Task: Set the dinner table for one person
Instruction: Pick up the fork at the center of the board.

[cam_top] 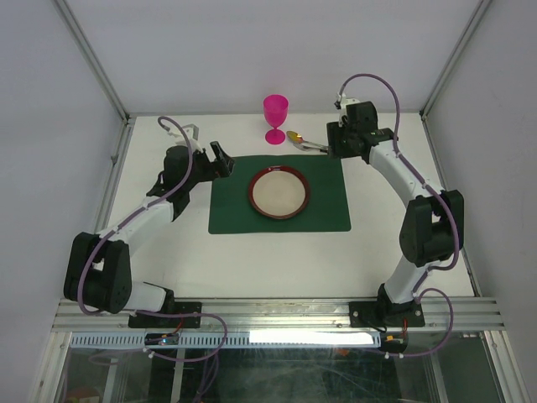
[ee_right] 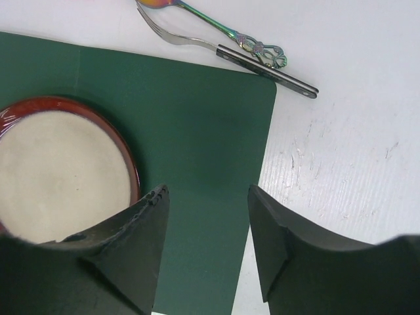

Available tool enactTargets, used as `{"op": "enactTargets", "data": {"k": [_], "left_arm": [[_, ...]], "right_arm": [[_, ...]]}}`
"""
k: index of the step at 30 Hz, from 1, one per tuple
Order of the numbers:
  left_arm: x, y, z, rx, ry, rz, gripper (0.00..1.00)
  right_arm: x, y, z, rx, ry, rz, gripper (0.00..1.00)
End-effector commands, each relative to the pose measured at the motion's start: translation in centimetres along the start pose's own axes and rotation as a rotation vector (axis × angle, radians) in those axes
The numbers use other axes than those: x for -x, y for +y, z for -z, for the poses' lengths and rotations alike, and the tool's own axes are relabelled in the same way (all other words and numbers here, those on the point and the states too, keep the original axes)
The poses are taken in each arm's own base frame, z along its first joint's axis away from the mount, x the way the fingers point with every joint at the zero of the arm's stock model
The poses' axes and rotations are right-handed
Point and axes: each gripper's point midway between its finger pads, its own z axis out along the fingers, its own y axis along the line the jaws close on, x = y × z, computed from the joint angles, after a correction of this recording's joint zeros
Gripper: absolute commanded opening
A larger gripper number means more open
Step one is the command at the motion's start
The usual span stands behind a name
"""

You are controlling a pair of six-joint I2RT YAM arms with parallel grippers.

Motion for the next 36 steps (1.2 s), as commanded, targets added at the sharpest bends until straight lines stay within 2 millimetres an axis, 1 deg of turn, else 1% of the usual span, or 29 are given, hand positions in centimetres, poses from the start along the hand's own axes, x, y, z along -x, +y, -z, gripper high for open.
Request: {"op": "enactTargets", "data": {"k": [1, 6, 11, 15, 18, 21, 27, 32, 36], "left_arm": [[2.8, -0.5, 1.2, -0.003, -0.084, 0.021, 0.99], [3.0, 0.3, 1.3, 0.043, -0.09, 0.017, 0.99], [3.2, 0.5, 1.5, 0.052, -0.101, 0.004, 0.99], [3.2, 0.7, 1.5, 0.064, -0.104, 0.0, 0.99], [3.0, 0.6, 1.2, 0.054, -0.097, 0.001, 0.99], [2.9, 0.4, 0.9, 0.042, -0.094, 0.007, 0.99], [1.8, 0.5, 0.1, 0.027, -0.074, 0.035, 0.99], [1.7, 0.3, 0.2, 0.008, -0.084, 0.043, 0.99], [2.0, 0.3, 0.3, 0.01, -0.094, 0.04, 0.99]], "right_arm": [[2.6, -0.4, 1.1, 0.001, -0.074, 0.026, 0.55], [3.0, -1.1, 1.1, -0.024, -0.096, 0.037, 0.58], [3.1, -1.3, 0.0, -0.025, -0.093, 0.071, 0.58], [2.7, -1.1, -0.7, -0.009, -0.065, 0.088, 0.58], [2.4, -1.1, -0.8, -0.009, -0.058, 0.095, 0.57], [2.5, -1.1, -0.6, -0.005, -0.068, 0.095, 0.57], [2.6, -1.3, -0.7, -0.013, -0.078, 0.114, 0.57], [3.0, -1.6, -1.8, -0.013, -0.075, 0.15, 0.57], [3.9, -1.3, -2.8, 0.061, -0.08, 0.178, 0.57]]}}
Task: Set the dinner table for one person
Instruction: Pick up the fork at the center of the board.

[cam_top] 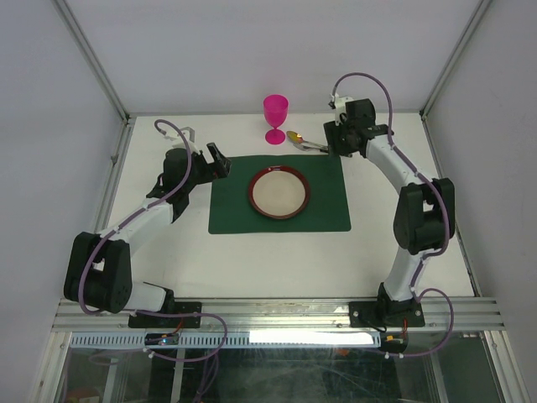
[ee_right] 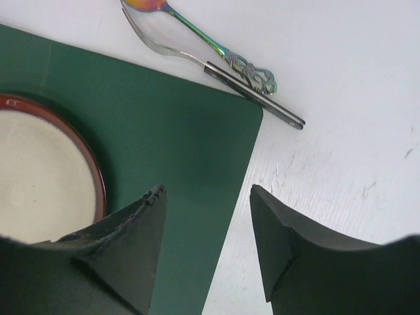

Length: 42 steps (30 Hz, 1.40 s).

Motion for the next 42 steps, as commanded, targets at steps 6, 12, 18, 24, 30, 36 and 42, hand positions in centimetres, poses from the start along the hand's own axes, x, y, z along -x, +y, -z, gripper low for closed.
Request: {"op": "enactTargets", "data": {"k": [6, 12, 18, 24, 30, 36, 42], "left_arm": [[2.5, -1.0, 0.3, -0.042, -0.085, 0.009, 0.99], [2.6, -0.8, 0.5, -0.031, -0.091, -0.001, 0.99], [2.4, -0.4, 0.3, -0.016, -0.088, -0.007, 0.99], [2.1, 0.1, -0.2, 0.002, -0.079, -0.012, 0.99], [2.1, 0.3, -0.7, 0.005, -0.074, -0.011, 0.99], [2.0, 0.5, -0.9, 0.014, -0.072, -0.012, 0.99], [2.3, 0.6, -1.1, 0.019, -0.074, -0.016, 0.99]], "right_arm": [[4.4, 0.2, -2.2, 0.192, -0.126, 0.161, 0.55], [4.8, -0.4, -4.9, 0.282, -0.118, 0.214, 0.54], [5.0, -1.5, -6.9, 0.285, -0.107, 0.248, 0.53], [4.8, -2.2, -8.5, 0.282, -0.104, 0.259, 0.53], [5.1, -2.5, -9.4, 0.276, -0.116, 0.284, 0.52], [4.4, -2.7, -10.8, 0.284, -0.106, 0.313, 0.51], [4.1, -2.5, -11.5, 0.308, -0.107, 0.305, 0.49]]}}
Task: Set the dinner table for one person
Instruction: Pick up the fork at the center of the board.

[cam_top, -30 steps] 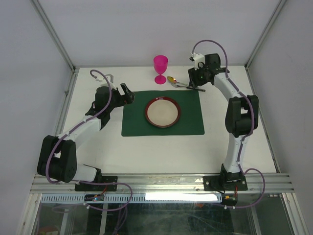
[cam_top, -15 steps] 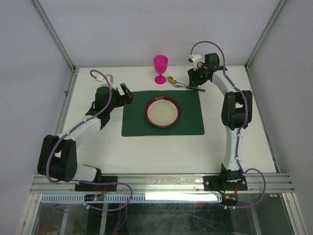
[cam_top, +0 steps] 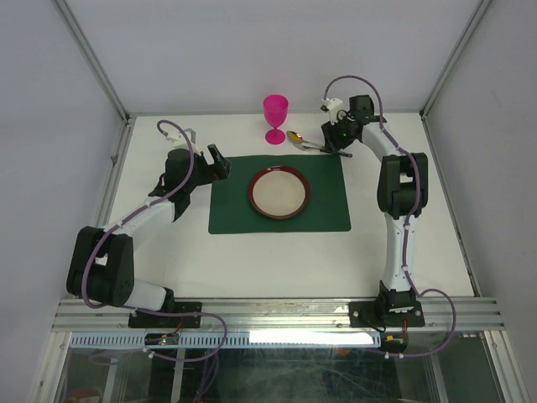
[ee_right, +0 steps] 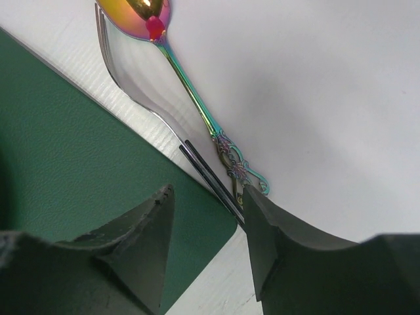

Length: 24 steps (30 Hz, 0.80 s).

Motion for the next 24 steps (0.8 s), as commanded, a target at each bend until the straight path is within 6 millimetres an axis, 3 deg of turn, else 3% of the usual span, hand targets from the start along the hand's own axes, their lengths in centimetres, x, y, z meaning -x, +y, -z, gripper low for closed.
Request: {"op": "enactTargets", "data": {"k": [1, 4, 24], "left_arm": [[3.1, -0.4, -0.3, -0.008, -0.09, -0.012, 0.99], [2.0, 0.0, -1.2, 0.002, -0.058, -0.009, 0.99], [2.0, 0.2, -1.4, 0.004, -0.055, -0.004, 0.99]], "right_arm": [[3.1, -1.0, 0.6, -0.003, -0.095, 0.047, 0.49], [2.9, -0.9, 0.3, 0.001, -0.093, 0.046, 0.49], [2.6, -1.1, -0.5, 0.003, -0.091, 0.045, 0.49]]}}
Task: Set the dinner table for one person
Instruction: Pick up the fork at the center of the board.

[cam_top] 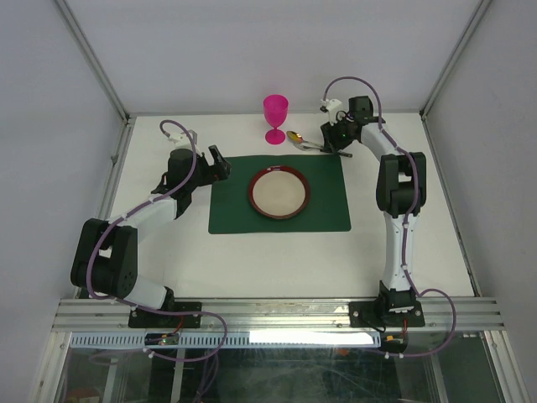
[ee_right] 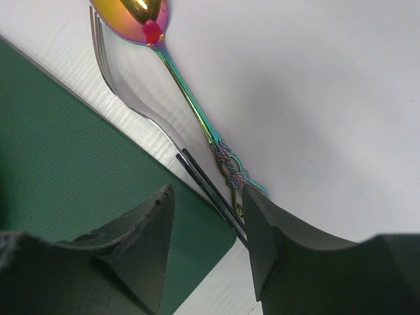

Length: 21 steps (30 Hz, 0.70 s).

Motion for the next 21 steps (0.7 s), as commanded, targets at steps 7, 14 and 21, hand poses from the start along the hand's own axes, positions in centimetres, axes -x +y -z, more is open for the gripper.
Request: {"op": "enactTargets", "data": {"k": [7, 14, 21], "left_arm": [[3.1, -0.7, -0.2, -0.018, -0.089, 0.001, 0.99], [3.0, -0.6, -0.4, -0.015, -0.086, -0.001, 0.99], [2.8, -0.5, -0.5, -0.012, -0.081, 0.005, 0.99]], "right_arm": [[2.6, -1.0, -0.1, -0.01, -0.084, 0.047, 0.49], [2.0, -1.1, -1.0, -0.001, -0.079, 0.038, 0.48], [1.2, -1.0, -1.6, -0.002, -0.069, 0.034, 0.46]]}}
